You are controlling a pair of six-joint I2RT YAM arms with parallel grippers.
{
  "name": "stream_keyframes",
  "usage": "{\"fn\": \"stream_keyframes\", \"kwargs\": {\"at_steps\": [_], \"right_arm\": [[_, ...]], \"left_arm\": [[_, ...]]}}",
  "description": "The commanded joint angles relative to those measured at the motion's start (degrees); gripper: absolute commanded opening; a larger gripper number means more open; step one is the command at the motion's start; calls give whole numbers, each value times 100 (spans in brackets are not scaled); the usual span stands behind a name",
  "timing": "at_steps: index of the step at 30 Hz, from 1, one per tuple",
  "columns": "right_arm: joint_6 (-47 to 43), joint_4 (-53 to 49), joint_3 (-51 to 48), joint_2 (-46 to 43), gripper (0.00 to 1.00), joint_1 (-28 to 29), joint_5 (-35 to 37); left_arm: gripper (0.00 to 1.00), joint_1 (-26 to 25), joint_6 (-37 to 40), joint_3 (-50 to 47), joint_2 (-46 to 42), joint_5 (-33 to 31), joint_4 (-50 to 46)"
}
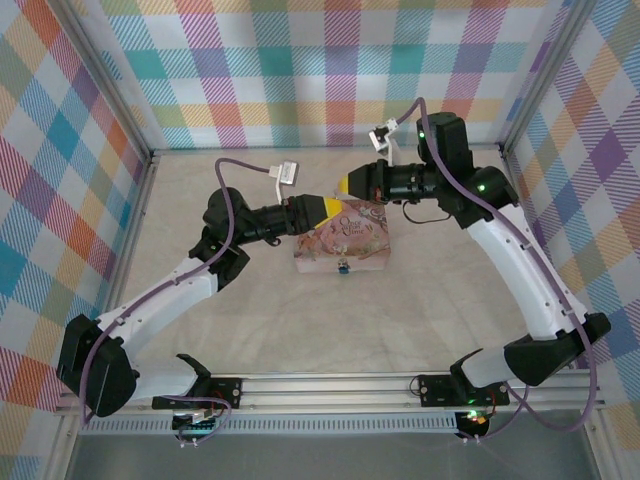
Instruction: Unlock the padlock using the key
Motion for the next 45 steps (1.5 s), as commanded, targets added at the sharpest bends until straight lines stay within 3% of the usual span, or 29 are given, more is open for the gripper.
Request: {"fn": "stream_keyframes", "kwargs": {"at_steps": [1,4,8,15,22,35,40,43,45], "right_arm": [[-28,94,-77,-180,0,-55,-17],[-4,107,-121,-215,0,-60,-37],[-1,129,-183,-266,0,-65,-35],[-37,91,-218,-329,0,-91,-13],[-29,107,-301,-424,0,-135,-29],[24,192,-412,-444,0,-135,-114],[-67,180,-594,-565,0,-176,21],[-74,286,-960,-817,8,-322,156],[-54,418,-1397,-1102,22,-490,316]], "left_arm": [[51,-39,130,-68,-180,-42,25],[36,-39,131,-61,-172,-40,23],[29,-39,159,-44,-176,-60,-40],[23,-22,254,-73,-249,-134,-261],[27,101,241,-205,-369,-224,-327],[0,110,183,-170,-294,-148,-127],[0,118,453,-119,-376,-216,-652],[0,119,941,74,-458,-324,-1591],[0,119,1383,313,-498,-390,-2419]]}}
